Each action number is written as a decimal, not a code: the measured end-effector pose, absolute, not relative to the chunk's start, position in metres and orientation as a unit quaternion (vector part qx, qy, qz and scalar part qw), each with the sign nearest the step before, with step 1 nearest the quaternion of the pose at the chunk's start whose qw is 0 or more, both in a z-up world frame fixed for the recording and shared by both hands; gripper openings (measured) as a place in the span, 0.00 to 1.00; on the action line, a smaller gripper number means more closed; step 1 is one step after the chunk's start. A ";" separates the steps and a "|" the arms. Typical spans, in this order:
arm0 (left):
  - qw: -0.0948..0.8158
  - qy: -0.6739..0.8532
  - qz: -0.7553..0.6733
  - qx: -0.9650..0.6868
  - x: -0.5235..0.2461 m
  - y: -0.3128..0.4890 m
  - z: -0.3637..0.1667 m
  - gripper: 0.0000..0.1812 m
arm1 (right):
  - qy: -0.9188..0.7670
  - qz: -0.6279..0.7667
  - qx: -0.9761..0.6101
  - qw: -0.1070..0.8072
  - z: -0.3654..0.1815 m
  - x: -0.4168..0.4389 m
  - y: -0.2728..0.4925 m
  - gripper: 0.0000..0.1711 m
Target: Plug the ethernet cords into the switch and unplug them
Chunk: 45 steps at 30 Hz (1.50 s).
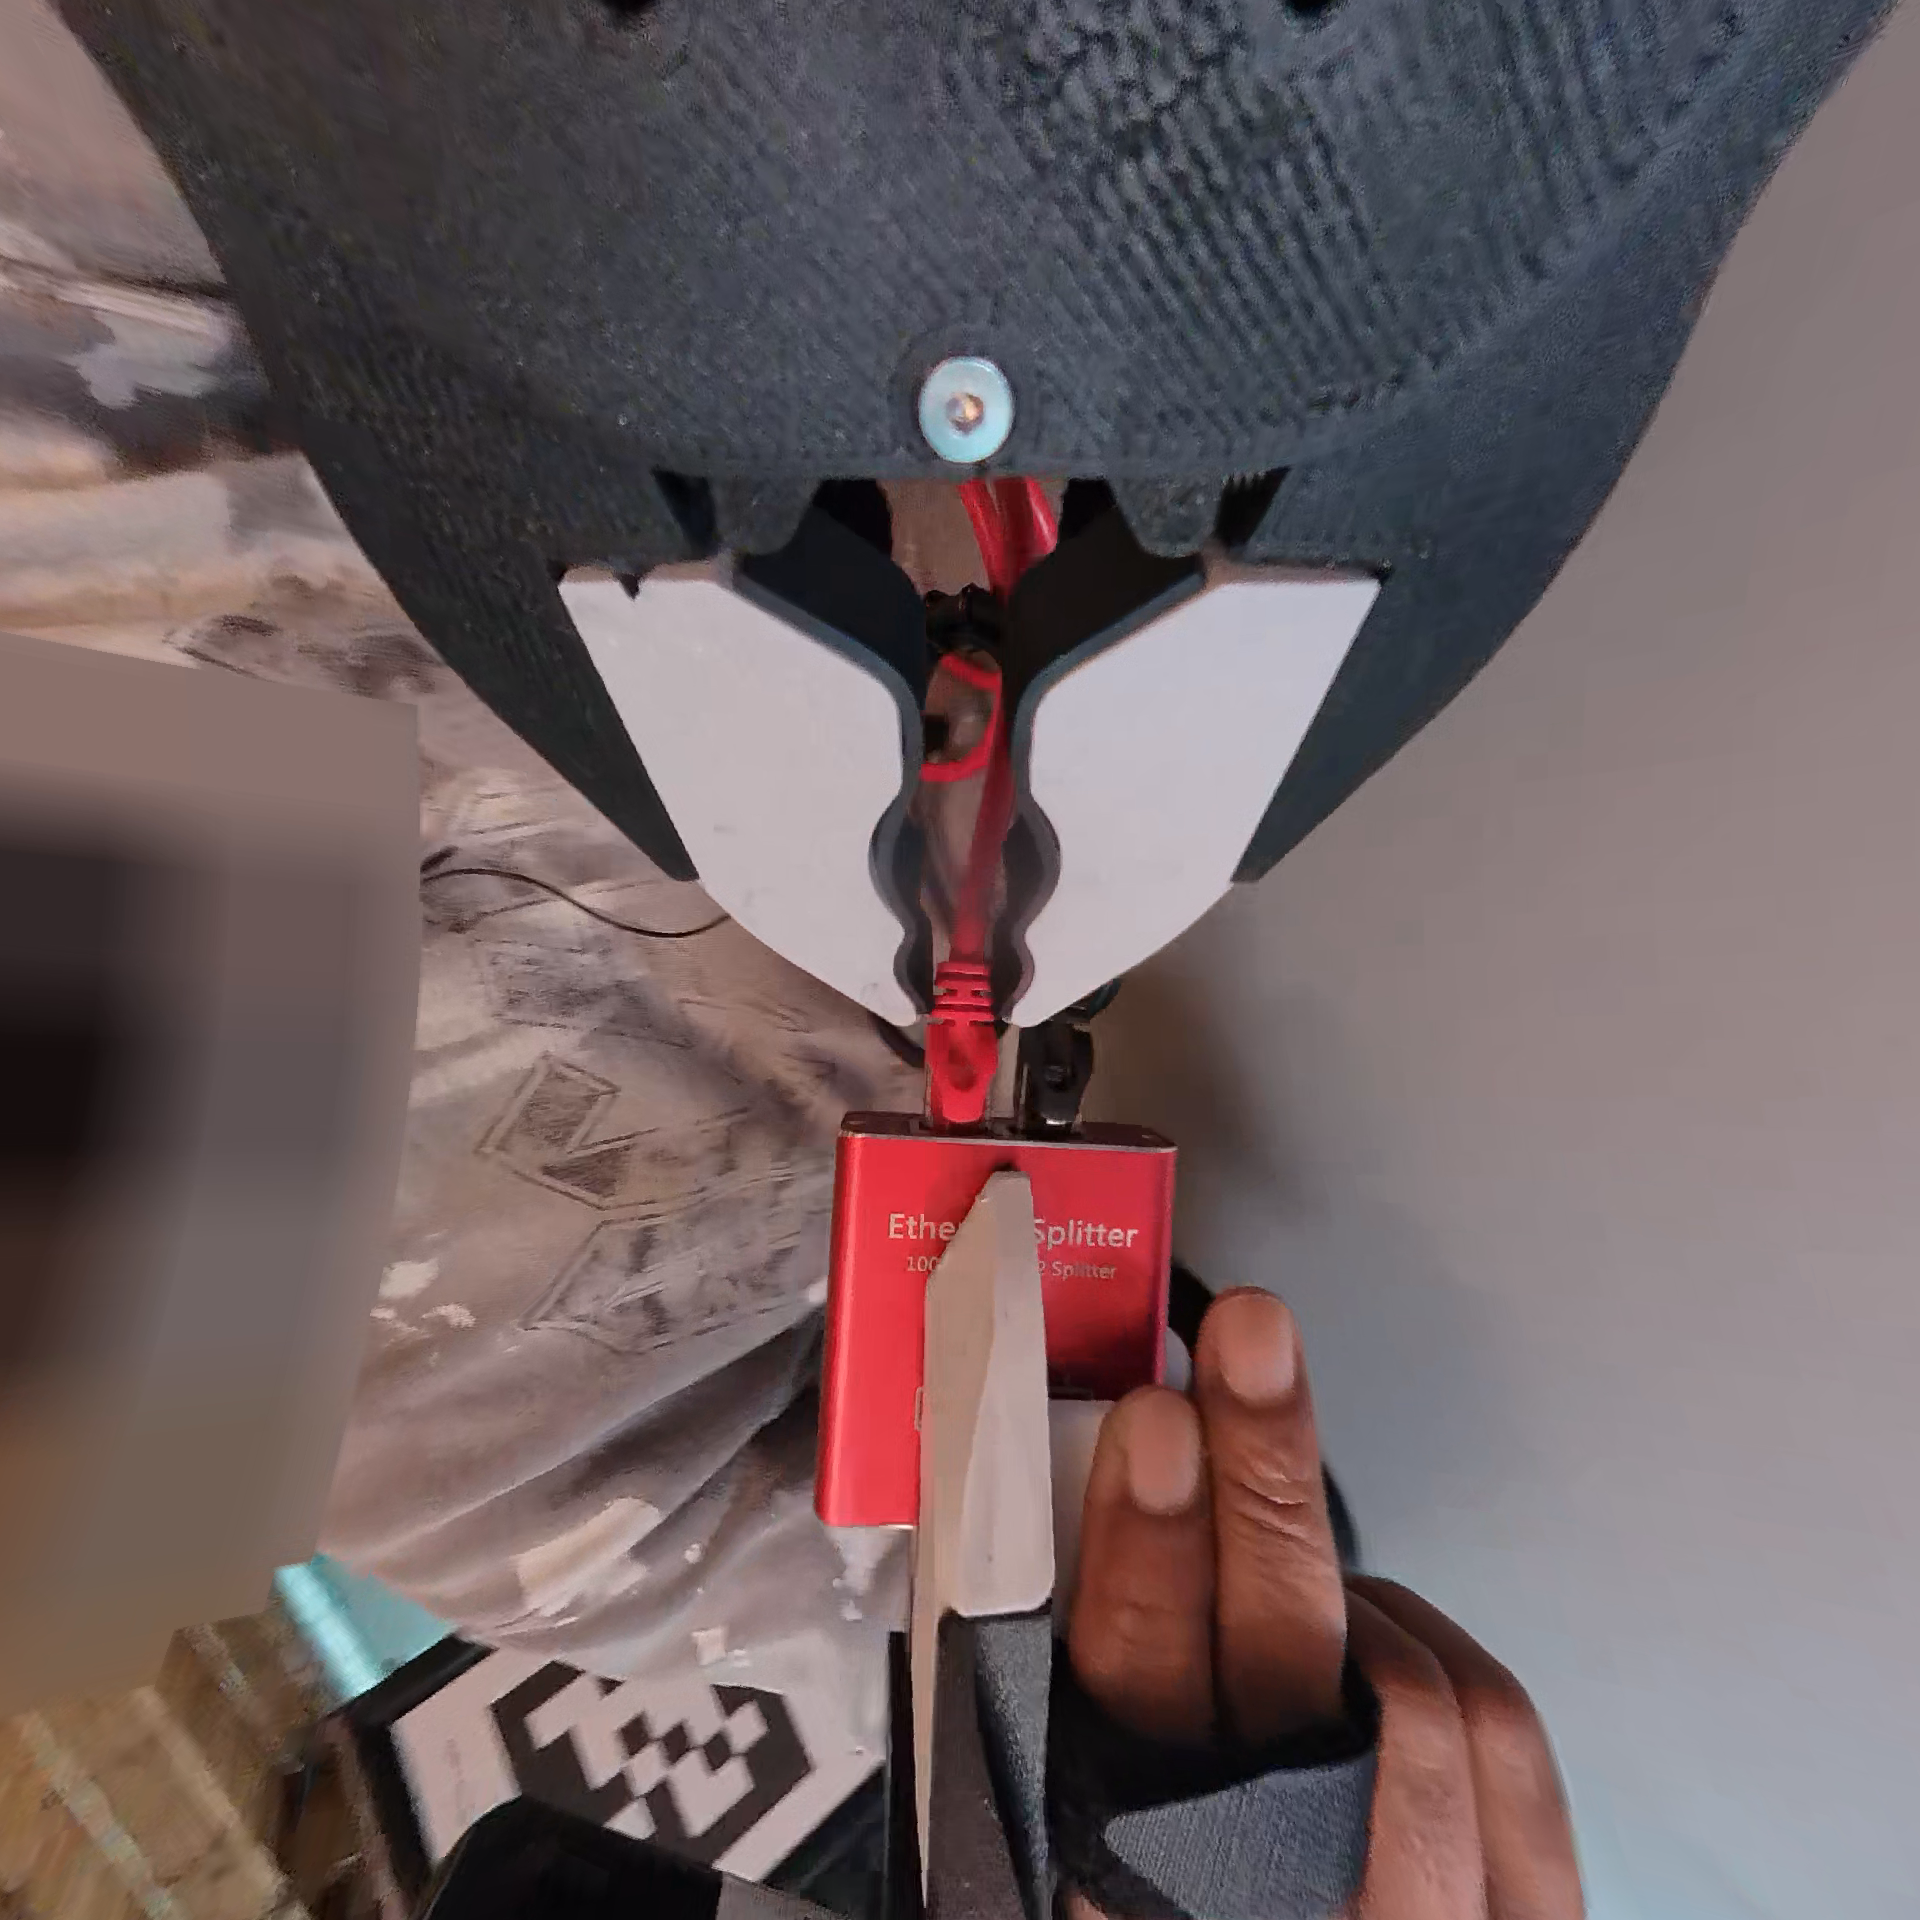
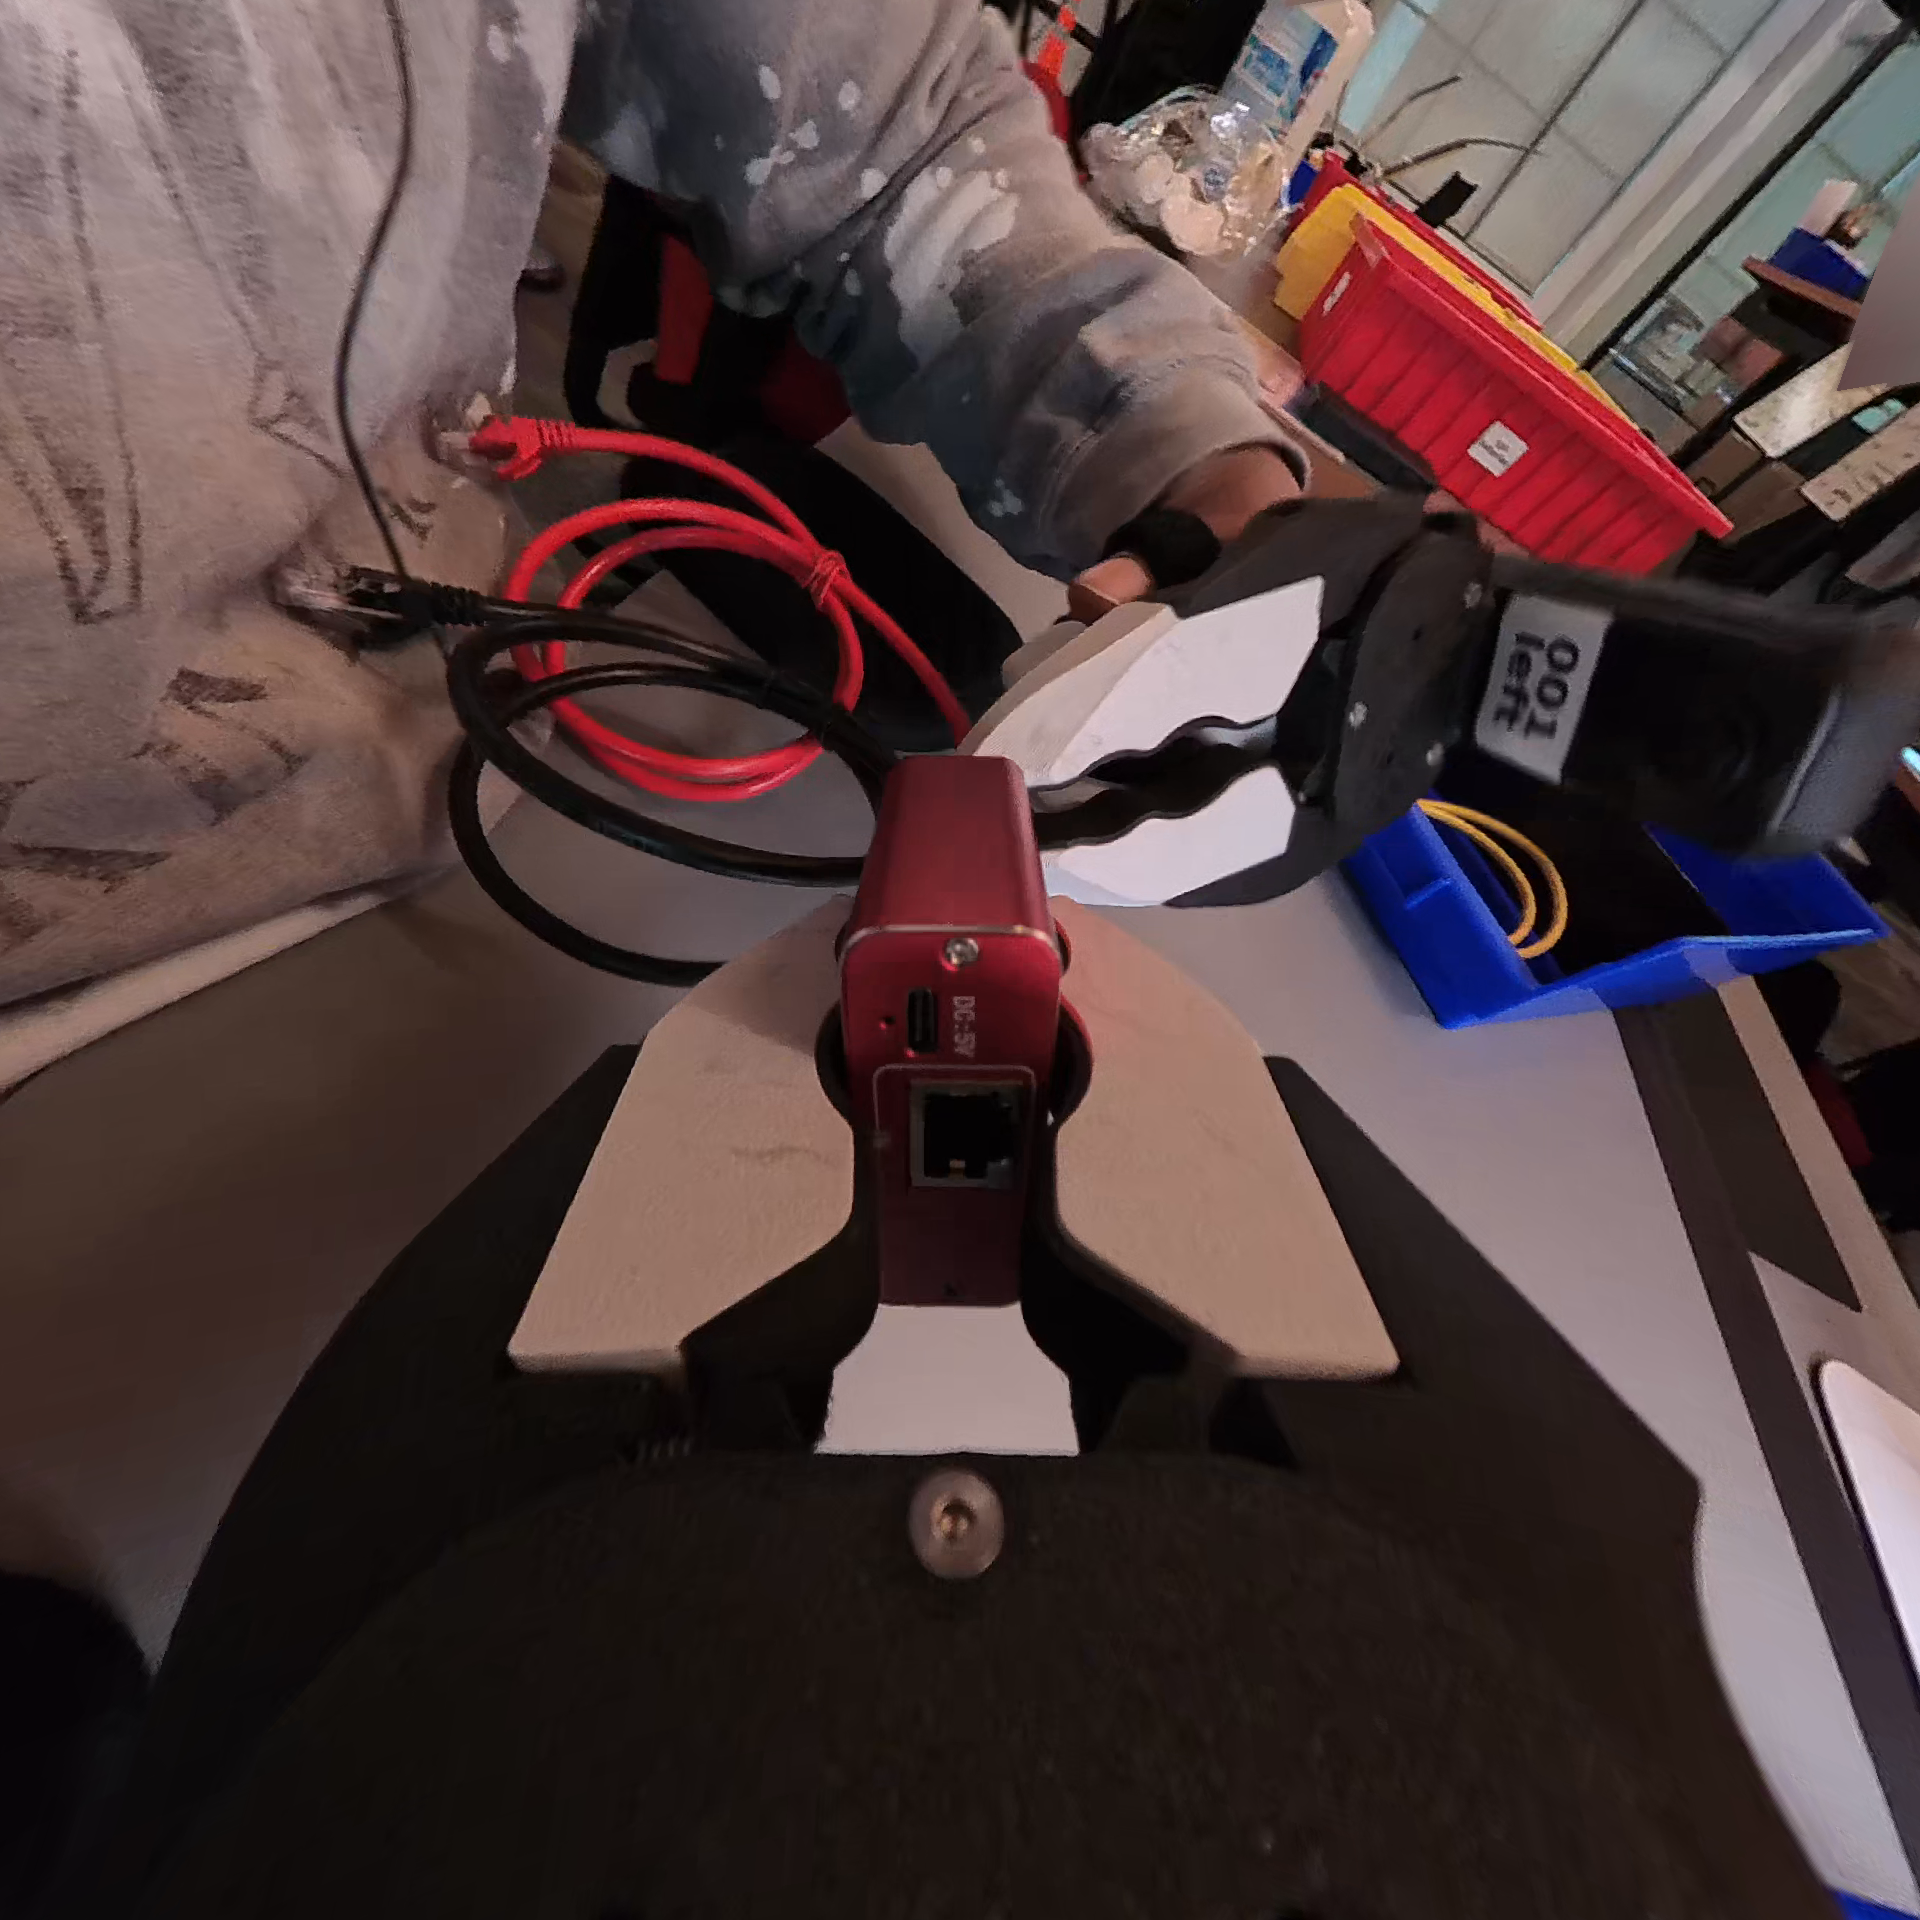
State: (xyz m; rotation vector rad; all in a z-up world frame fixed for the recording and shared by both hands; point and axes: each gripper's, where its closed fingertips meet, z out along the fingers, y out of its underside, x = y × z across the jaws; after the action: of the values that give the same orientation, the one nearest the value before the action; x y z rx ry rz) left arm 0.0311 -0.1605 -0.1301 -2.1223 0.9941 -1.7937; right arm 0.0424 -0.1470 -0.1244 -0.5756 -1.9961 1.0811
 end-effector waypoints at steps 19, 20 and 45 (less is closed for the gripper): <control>0.502 0.448 -0.313 -0.671 0.020 -0.100 -0.056 0.13 | -0.725 0.413 -0.389 0.392 -0.036 0.013 -0.102 0.16; 0.519 0.445 -0.311 -0.660 0.018 -0.096 -0.043 0.13 | -0.724 0.405 -0.390 0.400 -0.022 0.011 -0.099 0.16; 0.720 0.314 -0.450 -0.425 0.011 -0.083 0.084 0.15 | -0.542 0.595 -0.338 0.489 0.091 0.017 -0.084 0.31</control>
State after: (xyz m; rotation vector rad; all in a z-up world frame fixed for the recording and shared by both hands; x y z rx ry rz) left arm 0.0112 -0.0833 0.0837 -0.9406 0.6941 -0.9954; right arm 0.0168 -0.0841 0.0910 -0.8216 -1.3167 1.4454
